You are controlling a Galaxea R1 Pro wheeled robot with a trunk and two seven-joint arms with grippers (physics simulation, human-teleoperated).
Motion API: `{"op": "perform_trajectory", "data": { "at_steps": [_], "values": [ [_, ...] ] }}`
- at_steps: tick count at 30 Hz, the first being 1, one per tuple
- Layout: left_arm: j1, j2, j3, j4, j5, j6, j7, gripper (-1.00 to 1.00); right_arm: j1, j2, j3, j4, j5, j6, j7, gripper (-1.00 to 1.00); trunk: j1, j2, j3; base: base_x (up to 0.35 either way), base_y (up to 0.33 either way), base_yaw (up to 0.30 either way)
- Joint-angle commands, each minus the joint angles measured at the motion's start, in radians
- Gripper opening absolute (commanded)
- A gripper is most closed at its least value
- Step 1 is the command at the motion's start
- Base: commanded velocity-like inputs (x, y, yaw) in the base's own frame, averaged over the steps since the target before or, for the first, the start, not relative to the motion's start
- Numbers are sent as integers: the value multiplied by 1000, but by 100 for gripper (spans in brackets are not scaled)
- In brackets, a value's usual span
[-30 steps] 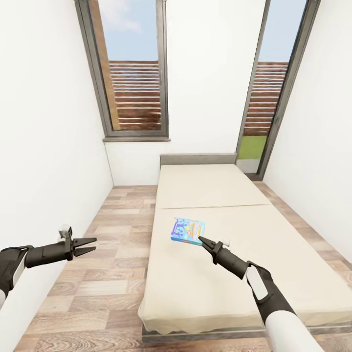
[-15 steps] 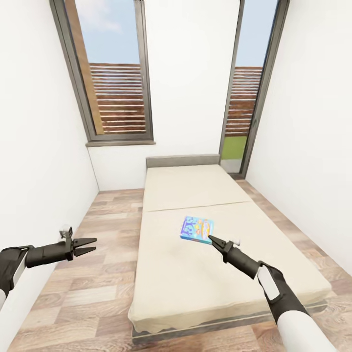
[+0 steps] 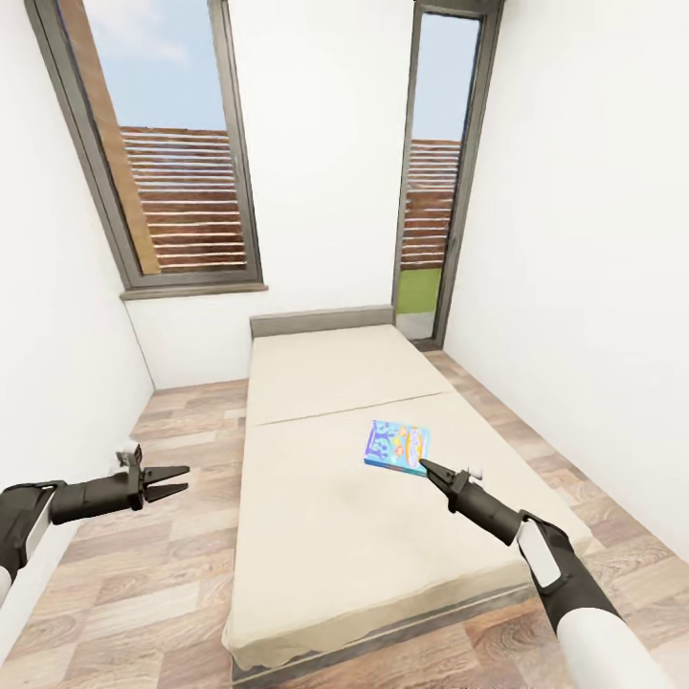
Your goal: Put all the toys in the child's room - the three board games (two on the bed and one on the table), the two jigsaw puzzles on the table, and the tennis ball on the table - inside the toy box on the table in the child's room.
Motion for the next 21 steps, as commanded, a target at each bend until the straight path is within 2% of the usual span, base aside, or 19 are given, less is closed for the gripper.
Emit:
{"op": "perform_trajectory", "data": {
  "at_steps": [1, 8, 15, 21],
  "values": [
    [-1, 0, 3, -1, -6, 11, -7, 100, -1, 0, -2, 1, -4, 6, 4, -100, -4, 6, 3, 0, 0, -253],
    [0, 0, 2, -1, -6, 8, -7, 100, -1, -5, -3, 3, -1, 5, 41, -100, -31, 55, 31, 0, 0, -253],
    [0, 0, 3, -1, -7, 9, -7, 100, -1, -37, -4, 8, -12, 5, 50, -100, -58, 104, 59, 0, 0, -253],
    [0, 0, 3, -1, -8, 9, -7, 100, -1, -43, -5, 8, -15, 5, 50, -100, -81, 146, 83, 0, 0, -253]
  ]
}}
